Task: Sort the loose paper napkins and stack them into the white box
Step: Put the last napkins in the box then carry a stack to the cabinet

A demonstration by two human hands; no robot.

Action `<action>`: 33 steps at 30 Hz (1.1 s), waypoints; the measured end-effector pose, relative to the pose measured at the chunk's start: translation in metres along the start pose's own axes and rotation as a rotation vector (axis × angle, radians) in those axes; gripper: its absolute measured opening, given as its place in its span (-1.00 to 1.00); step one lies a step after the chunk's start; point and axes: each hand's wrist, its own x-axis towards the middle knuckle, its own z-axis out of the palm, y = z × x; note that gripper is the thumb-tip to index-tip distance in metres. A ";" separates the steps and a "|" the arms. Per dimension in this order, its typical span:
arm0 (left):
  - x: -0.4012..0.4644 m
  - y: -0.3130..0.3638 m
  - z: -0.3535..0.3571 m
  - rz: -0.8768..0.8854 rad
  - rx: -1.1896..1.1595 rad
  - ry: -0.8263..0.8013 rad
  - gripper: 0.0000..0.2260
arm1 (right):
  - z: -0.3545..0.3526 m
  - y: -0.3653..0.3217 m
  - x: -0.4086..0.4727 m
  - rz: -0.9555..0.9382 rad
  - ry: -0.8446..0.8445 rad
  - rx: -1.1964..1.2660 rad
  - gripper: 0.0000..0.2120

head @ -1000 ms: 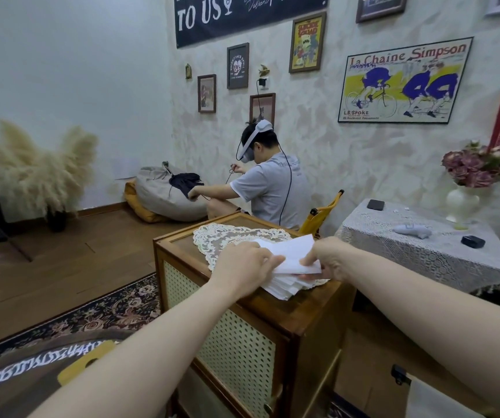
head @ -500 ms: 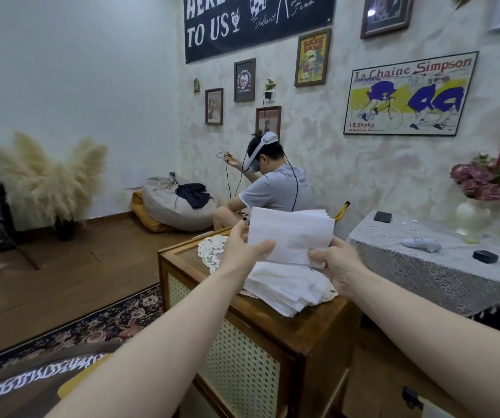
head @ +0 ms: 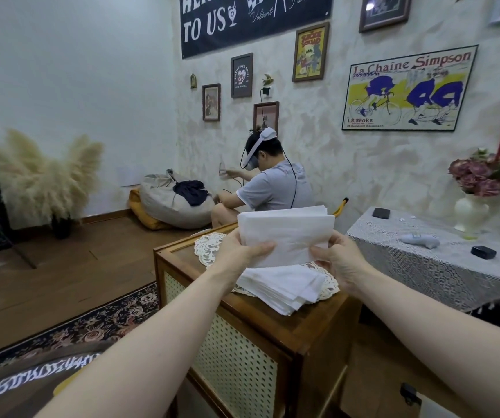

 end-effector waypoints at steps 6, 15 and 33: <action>-0.004 -0.003 -0.002 0.050 0.090 0.027 -0.70 | 0.000 0.008 -0.001 -0.013 0.040 -0.063 -0.65; -0.007 -0.008 0.009 0.044 0.078 0.036 -0.67 | 0.010 0.014 -0.004 0.011 0.062 -0.046 -0.60; -0.005 -0.020 0.003 0.042 0.135 0.072 -0.70 | -0.006 0.017 -0.002 0.001 0.049 -0.219 -0.69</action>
